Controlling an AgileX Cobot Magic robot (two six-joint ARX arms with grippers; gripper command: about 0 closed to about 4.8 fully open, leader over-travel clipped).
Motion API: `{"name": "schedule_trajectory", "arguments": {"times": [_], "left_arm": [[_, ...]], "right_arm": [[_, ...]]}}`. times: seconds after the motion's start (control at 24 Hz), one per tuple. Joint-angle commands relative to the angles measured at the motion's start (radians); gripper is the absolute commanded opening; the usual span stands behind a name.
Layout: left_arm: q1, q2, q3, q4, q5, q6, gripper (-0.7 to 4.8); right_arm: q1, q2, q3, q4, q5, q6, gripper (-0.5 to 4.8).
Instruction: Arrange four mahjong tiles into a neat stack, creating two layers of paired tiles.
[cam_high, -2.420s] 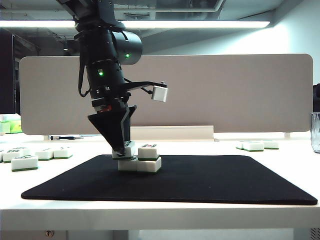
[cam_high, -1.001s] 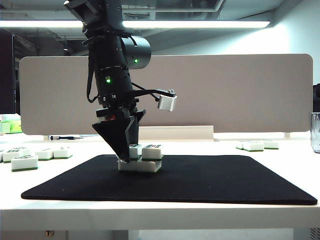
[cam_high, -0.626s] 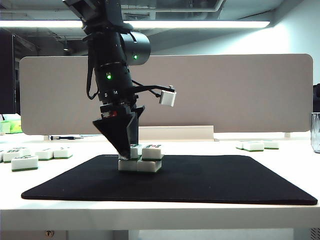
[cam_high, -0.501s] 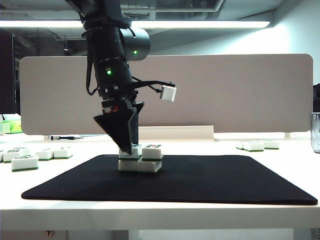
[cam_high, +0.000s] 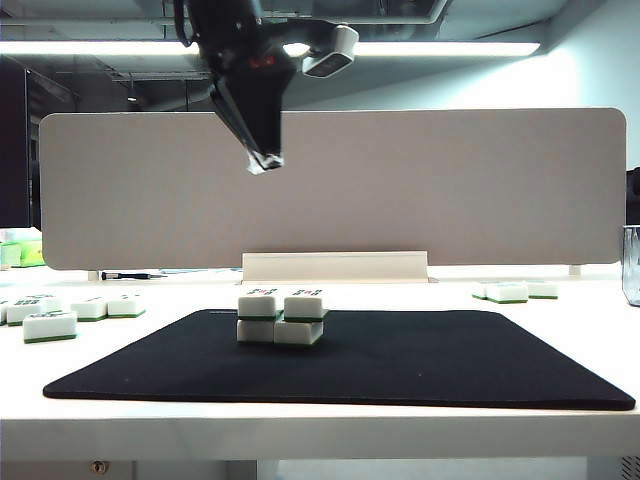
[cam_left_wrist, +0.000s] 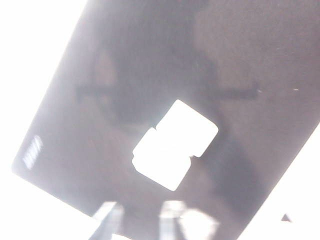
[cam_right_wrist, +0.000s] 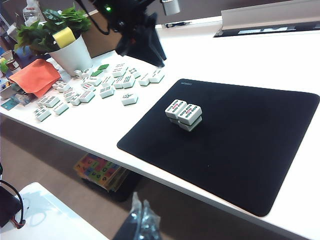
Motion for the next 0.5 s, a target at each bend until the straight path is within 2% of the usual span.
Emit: {"name": "schedule_trajectory", "arguments": {"times": [0.04, 0.17, 0.33, 0.5], "left_arm": [[0.002, -0.009, 0.003, -0.106, -0.019, -0.075, 0.19], [0.002, -0.009, 0.002, -0.173, -0.025, -0.109, 0.19], [0.000, -0.009, 0.002, -0.177, -0.024, -0.146, 0.20], [-0.005, -0.009, 0.002, -0.173, -0.023, -0.147, 0.20]], "right_arm": [[0.001, -0.012, 0.004, 0.008, -0.002, -0.002, -0.01], [0.001, -0.012, 0.004, 0.008, -0.001, -0.002, -0.01], [0.001, -0.012, 0.004, 0.008, -0.001, -0.002, -0.01], [0.001, -0.012, 0.004, 0.008, -0.001, -0.002, -0.01]]}}
